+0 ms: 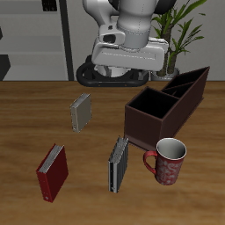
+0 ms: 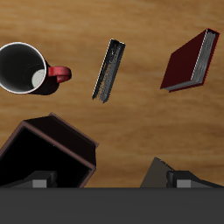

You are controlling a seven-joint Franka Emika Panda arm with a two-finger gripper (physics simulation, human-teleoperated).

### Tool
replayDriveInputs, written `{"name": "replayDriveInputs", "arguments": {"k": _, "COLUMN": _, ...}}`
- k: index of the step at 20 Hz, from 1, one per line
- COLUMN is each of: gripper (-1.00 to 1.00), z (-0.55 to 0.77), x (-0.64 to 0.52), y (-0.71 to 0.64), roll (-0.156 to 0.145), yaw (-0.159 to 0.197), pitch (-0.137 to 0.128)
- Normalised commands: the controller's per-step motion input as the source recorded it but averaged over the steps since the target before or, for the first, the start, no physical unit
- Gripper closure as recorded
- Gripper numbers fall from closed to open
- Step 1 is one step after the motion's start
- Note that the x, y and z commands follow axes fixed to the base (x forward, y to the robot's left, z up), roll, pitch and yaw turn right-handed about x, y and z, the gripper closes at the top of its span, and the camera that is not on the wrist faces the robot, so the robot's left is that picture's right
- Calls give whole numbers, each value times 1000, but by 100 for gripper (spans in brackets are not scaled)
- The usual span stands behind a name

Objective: Place the red mug into the left desk caddy's left compartment

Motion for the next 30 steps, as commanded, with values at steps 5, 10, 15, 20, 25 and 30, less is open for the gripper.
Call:
{"name": "replayDriveInputs", "arguments": {"k": 5, "gripper": -100, "z": 79, "x": 543, "y": 691, "roll": 34, "yaw": -12, "pitch": -32}}
{"name": "replayDriveInputs", "arguments": {"k": 10, "gripper": -100, "z": 38, "x": 389, "y": 603, "roll": 8, "yaw": -2, "pitch": -34}}
{"name": "replayDriveInputs", "arguments": {"k": 15, "gripper": -100, "z": -60, "x": 348, "y": 381, "roll": 3, "yaw": -13, "pitch": 2}}
{"name": "replayDriveInputs", "arguments": {"k": 20, "gripper": -100, "z": -156, "x": 347, "y": 308, "roll": -30, "yaw": -24, "pitch": 4}}
{"name": "replayDriveInputs", "arguments": {"k": 25, "gripper": -100, "z": -266, "x": 217, "y": 347, "roll": -42, "yaw": -39, "pitch": 4}}
{"name": "replayDriveInputs", "arguments": {"k": 30, "gripper": -100, "z": -316, "x": 150, "y": 347, "roll": -11, "yaw": -10, "pitch": 2}}
